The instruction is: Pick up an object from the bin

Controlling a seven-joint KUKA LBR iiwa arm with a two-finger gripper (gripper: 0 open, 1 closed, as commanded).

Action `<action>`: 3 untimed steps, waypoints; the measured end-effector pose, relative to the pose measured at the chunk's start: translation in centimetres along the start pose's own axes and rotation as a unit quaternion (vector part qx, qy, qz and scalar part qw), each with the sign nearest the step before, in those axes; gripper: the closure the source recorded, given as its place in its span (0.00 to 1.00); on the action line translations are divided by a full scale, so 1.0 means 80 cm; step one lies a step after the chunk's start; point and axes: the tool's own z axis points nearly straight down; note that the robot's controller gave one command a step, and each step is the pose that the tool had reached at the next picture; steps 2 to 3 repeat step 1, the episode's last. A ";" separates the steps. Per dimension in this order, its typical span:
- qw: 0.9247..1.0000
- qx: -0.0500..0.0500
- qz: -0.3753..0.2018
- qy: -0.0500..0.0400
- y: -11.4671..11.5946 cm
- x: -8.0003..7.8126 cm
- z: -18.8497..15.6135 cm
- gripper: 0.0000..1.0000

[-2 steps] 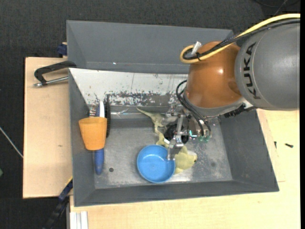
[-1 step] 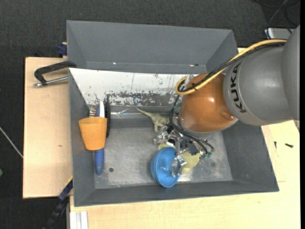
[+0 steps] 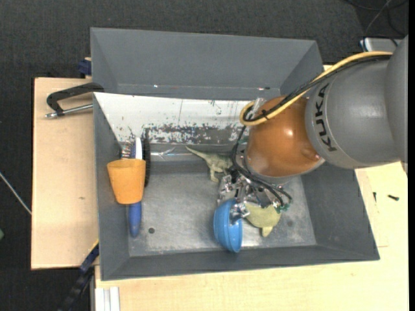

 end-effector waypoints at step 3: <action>1.000 -0.001 -0.003 -0.002 0.026 -0.003 -0.165 1.00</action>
Offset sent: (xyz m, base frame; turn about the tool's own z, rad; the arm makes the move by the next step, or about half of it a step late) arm -0.0094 0.0189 0.1259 -0.0059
